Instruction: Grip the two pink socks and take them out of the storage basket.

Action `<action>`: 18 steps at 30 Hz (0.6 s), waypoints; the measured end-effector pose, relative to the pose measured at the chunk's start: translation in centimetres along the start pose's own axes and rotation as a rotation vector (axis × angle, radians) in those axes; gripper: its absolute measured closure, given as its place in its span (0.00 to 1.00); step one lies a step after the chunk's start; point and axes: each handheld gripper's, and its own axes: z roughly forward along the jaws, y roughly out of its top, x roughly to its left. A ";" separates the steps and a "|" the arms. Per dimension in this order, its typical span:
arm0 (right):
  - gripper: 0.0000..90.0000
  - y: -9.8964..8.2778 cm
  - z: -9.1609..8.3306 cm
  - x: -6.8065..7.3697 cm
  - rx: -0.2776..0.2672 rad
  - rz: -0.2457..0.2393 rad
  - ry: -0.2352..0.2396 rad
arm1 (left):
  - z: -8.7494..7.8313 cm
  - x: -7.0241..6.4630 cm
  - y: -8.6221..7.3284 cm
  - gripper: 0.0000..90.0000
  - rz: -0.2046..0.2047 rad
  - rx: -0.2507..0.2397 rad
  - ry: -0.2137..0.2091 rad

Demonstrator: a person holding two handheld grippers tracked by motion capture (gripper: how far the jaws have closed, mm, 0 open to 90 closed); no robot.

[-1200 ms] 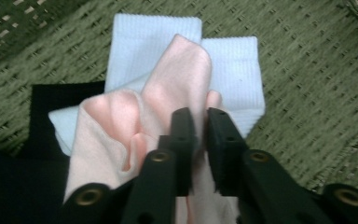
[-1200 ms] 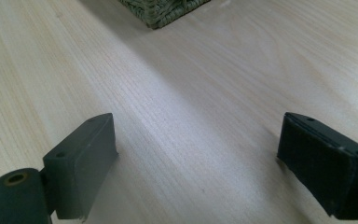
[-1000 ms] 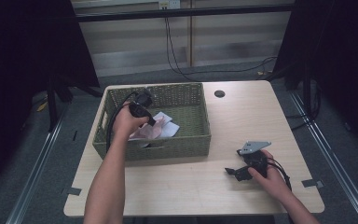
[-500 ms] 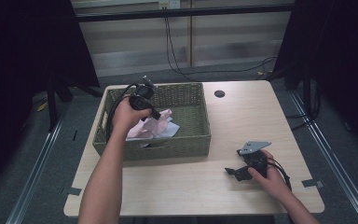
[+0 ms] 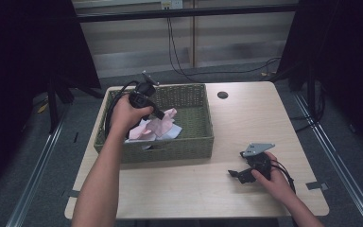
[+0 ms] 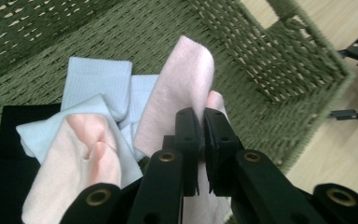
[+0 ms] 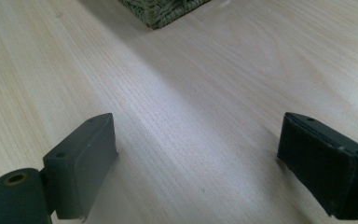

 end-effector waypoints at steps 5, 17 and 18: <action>0.12 0.0 0.0 0.0 0.000 0.000 0.000 | -0.8 -0.5 -0.1 0.94 0.000 0.000 -0.014; 0.12 0.0 0.0 0.0 -0.001 -0.001 0.000 | -3.1 -2.4 -0.3 0.94 0.018 -0.026 -0.064; 0.12 0.0 0.0 0.0 -0.001 -0.002 0.000 | -3.3 -2.6 -0.3 0.94 0.016 -0.023 -0.063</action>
